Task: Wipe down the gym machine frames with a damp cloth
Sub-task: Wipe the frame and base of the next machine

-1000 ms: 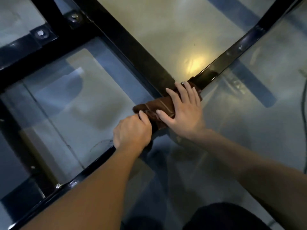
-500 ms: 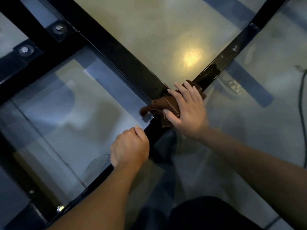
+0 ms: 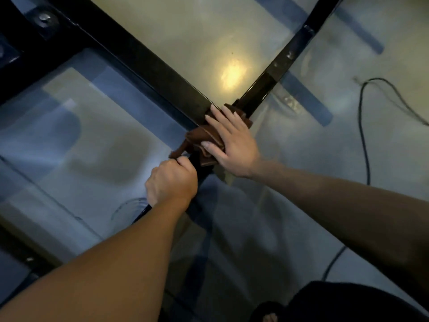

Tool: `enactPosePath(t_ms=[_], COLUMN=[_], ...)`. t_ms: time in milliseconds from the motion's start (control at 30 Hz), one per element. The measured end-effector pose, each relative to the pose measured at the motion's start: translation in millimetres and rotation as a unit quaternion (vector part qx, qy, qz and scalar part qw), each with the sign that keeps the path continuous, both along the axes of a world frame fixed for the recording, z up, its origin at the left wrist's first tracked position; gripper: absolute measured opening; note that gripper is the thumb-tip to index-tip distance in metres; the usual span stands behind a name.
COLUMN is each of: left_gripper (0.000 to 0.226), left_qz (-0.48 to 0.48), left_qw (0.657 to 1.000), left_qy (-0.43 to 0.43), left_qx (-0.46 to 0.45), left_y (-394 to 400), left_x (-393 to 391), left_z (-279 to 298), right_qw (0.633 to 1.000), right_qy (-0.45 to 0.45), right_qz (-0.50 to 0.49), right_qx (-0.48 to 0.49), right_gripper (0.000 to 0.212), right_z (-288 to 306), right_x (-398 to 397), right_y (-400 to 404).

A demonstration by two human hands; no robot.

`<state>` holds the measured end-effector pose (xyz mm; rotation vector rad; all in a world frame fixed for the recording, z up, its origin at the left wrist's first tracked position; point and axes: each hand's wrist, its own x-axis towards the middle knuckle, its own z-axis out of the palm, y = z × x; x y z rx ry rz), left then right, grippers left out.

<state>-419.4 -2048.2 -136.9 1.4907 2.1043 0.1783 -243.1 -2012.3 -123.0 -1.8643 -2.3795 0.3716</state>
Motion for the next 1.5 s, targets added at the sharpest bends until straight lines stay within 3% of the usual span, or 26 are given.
enactPosePath(t_ms=[100, 333, 433, 533, 600, 733, 833, 1000, 1100, 1167, 1233, 1267, 1333, 1400, 1433, 1500], left_gripper=[0.053, 0.050, 0.044, 0.039, 0.041, 0.039, 0.038, 0.036, 0.032, 0.033, 0.030, 0.028, 0.022, 0.021, 0.020, 0.024], left_qz=[-0.006, 0.006, 0.034, 0.045, 0.048, 0.063, 0.102, -0.053, -0.159, -0.181, -0.151, -0.120, -0.031, 0.069, 0.119, 0.204], left_qw=[1.000, 0.999, 0.997, 0.994, 0.992, 0.988, 0.983, 0.944, 0.939, 0.941, 0.965, 0.982, 0.999, 0.976, 0.953, 0.895], left_qy=[-0.010, 0.027, 0.043, 0.076, 0.089, 0.098, 0.069, 0.055, 0.199, 0.233, 0.175, 0.119, -0.034, -0.178, -0.227, -0.334], left_qx=[0.005, -0.024, -0.046, -0.060, -0.077, -0.097, -0.137, -0.321, -0.232, -0.166, -0.121, -0.089, -0.014, 0.103, 0.164, 0.217], left_y=[0.9, 0.1, 0.4, 0.8, -0.5, 2.0, 11.4, 85.0, 118.4, 123.1, 125.9, 130.3, 138.8, 150.3, 158.0, 169.6], left_x=[-2.4, -0.7, 2.5, 5.7, 3.8, 7.3, 8.2, -6.4, -0.4, 4.6, 11.4, 12.5, 17.2, 22.8, 26.5, 31.2], left_z=[-0.6, 7.2, 10.0, 5.7, 4.3, 8.4, 15.1, 33.2, 81.0, 105.1, 120.6, 124.6, 129.5, 136.5, 144.3, 165.6], right_qw=[0.998, 0.998, 0.994, 0.978, 0.979, 0.992, 0.992, 0.958, 0.970, 0.992, 0.991, 0.970, 0.871, 0.772, 0.747, 0.745], right_qy=[-0.014, -0.005, 0.038, 0.043, 0.052, 0.070, 0.072, 0.101, 0.087, 0.063, 0.127, 0.215, 0.403, 0.489, 0.500, 0.481], right_qz=[0.054, -0.057, 0.044, 0.186, 0.161, 0.011, 0.070, 0.239, 0.158, 0.045, -0.042, -0.069, -0.128, -0.168, -0.165, -0.126], right_qx=[-0.023, 0.025, 0.095, 0.087, 0.113, 0.108, 0.079, 0.124, 0.161, 0.103, -0.028, -0.094, -0.252, -0.370, -0.406, -0.444], right_gripper=[0.071, 0.066, 0.058, 0.056, 0.054, 0.056, 0.055, 0.050, 0.048, 0.052, 0.049, 0.044, 0.039, 0.040, 0.041, 0.051], right_z=[4.0, -0.6, -13.2, -20.3, -23.0, -21.7, -20.7, -31.8, -31.7, -14.7, 26.8, 48.6, 83.7, 113.7, 127.1, 156.9], right_x=[22.9, 72.1, 53.2, 80.3, 103.0, 124.0, 93.5, 102.6, 131.9, 122.8, 97.6, 83.2, 52.0, 24.7, 12.5, -8.3], right_y=[14.5, 83.6, 53.1, 58.2, 76.3, 100.3, 78.9, 82.3, 112.4, 130.9, 139.2, 144.8, 161.2, 175.9, 183.0, 194.8])
